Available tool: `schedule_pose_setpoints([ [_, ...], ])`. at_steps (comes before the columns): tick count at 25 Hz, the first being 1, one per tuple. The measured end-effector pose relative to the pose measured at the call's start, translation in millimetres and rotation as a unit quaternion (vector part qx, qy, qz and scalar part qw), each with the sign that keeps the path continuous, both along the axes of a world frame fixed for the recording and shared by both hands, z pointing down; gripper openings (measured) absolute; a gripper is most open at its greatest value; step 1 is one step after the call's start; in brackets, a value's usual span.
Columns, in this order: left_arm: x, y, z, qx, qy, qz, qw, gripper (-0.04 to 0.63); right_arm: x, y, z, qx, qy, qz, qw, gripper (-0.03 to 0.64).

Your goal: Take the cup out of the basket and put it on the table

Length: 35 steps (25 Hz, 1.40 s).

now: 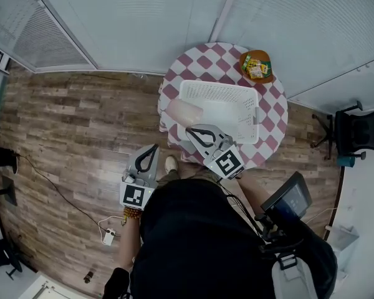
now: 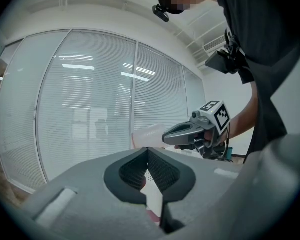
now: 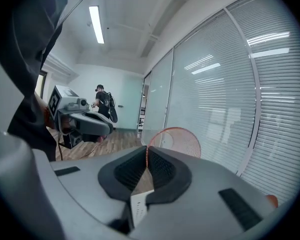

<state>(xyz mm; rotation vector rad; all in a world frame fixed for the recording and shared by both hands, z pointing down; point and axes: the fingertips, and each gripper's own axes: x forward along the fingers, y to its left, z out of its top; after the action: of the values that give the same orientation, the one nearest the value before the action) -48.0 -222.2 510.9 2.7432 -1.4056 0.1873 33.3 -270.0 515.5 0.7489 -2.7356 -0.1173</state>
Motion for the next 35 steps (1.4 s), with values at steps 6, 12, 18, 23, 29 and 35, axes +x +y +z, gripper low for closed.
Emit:
schedule_pose_setpoints([
  [6, 3, 3, -7, 0.004, 0.005, 0.003, 1.0000, 0.004, -9, 17, -22, 0.019, -0.035, -0.020, 0.999, 0.018],
  [12, 5, 10, -6, 0.008, 0.010, 0.010, 0.9999, 0.003, -23, 35, -33, 0.040, -0.058, -0.040, 0.997, 0.018],
  [18, 4, 15, -12, 0.019, 0.020, 0.018, 0.9995, 0.003, -34, 44, -25, 0.038, -0.063, -0.044, 0.996, 0.018],
  [23, 0, 15, -8, 0.018, 0.020, 0.018, 0.9995, 0.005, -39, 49, -16, 0.029, -0.074, -0.047, 0.996, 0.018],
  [29, -4, 10, -5, 0.022, 0.012, 0.011, 0.9996, 0.003, -39, 40, -6, 0.026, -0.081, -0.035, 0.996, 0.018],
  [35, -3, -5, -15, 0.044, 0.010, 0.010, 0.9989, 0.004, -53, 27, -10, 0.046, -0.081, -0.049, 0.994, 0.018],
])
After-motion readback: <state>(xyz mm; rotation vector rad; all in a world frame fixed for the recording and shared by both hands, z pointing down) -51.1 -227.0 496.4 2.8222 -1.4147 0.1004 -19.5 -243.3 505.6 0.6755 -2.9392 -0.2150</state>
